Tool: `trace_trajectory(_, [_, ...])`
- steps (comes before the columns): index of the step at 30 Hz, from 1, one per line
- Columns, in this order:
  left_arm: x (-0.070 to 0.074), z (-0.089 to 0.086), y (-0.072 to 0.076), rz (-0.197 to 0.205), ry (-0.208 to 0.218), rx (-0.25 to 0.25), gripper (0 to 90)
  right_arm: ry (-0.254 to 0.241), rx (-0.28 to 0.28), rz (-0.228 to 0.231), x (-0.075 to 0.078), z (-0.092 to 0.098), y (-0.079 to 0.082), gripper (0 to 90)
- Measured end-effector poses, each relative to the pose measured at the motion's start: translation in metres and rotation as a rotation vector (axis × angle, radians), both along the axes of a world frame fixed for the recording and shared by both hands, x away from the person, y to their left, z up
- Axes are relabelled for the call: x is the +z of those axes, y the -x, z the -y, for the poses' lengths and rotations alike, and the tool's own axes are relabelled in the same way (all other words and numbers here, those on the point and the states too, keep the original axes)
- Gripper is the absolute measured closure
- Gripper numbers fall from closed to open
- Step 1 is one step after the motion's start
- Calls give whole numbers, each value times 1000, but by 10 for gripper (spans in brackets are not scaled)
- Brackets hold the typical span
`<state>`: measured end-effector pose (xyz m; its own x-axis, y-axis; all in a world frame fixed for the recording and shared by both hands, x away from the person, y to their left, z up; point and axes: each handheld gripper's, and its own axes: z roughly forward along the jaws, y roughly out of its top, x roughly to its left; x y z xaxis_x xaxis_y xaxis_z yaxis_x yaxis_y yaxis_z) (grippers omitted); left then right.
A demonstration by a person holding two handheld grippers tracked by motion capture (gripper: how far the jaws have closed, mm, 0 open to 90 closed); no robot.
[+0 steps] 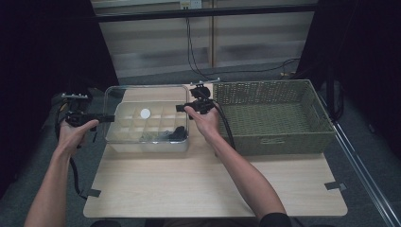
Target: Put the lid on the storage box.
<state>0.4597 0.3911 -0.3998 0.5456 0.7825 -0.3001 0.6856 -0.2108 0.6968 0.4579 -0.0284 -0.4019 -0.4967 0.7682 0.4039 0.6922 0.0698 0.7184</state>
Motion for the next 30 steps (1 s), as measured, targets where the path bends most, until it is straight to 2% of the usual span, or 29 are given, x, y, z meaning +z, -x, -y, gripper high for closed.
trace_trajectory(11, [-7,-1,-5,-15,5,-8,455,40,-39,-7,-5,-10,-1,415])
trace_trajectory(20, [-14,0,-7,-19,13,3,430,36,-54,-32,-11,-12,-5,387])
trace_trajectory(22, [-14,0,-8,-26,-6,-11,419,49,-65,-32,-13,-15,-5,358])
trace_trajectory(23, [-16,1,-8,-21,0,2,414,53,-65,-32,-14,-16,-6,353])
trace_trajectory(30, [-21,1,-10,-33,1,10,402,40,-65,-56,-20,-14,-9,345])
